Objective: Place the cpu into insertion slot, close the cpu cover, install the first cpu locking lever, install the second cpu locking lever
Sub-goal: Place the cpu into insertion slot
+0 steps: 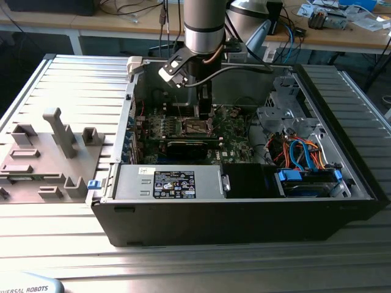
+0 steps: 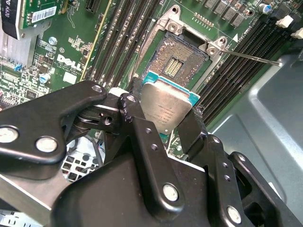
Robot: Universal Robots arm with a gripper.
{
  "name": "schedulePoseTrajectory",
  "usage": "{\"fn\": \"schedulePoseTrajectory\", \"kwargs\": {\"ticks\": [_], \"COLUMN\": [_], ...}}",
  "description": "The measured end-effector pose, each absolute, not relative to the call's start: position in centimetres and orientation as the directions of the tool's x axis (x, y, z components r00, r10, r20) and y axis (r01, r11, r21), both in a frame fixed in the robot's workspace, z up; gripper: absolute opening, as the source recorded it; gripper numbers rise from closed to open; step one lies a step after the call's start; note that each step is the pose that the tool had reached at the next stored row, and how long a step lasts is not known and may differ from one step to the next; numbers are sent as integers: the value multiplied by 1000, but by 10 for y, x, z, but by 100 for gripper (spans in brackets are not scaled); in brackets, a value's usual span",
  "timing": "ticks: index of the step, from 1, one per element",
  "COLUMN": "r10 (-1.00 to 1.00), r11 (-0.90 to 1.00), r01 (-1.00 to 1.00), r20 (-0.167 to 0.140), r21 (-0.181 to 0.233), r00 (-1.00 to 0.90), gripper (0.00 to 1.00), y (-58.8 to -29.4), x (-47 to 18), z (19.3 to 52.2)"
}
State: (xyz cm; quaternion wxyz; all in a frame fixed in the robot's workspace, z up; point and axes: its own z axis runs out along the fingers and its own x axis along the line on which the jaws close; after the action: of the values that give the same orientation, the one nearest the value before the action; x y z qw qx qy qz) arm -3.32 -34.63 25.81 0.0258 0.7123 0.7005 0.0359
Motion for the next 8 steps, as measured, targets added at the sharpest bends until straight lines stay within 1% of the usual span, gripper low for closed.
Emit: {"fn": "schedulePoseTrajectory", "kwargs": {"ticks": [8], "r10": [1000], "r11": [-17], "r01": [996], "r20": [15], "r21": [87], "r00": [16], "gripper": [54], "y": [-346], "x": [-33], "z": [256]}}
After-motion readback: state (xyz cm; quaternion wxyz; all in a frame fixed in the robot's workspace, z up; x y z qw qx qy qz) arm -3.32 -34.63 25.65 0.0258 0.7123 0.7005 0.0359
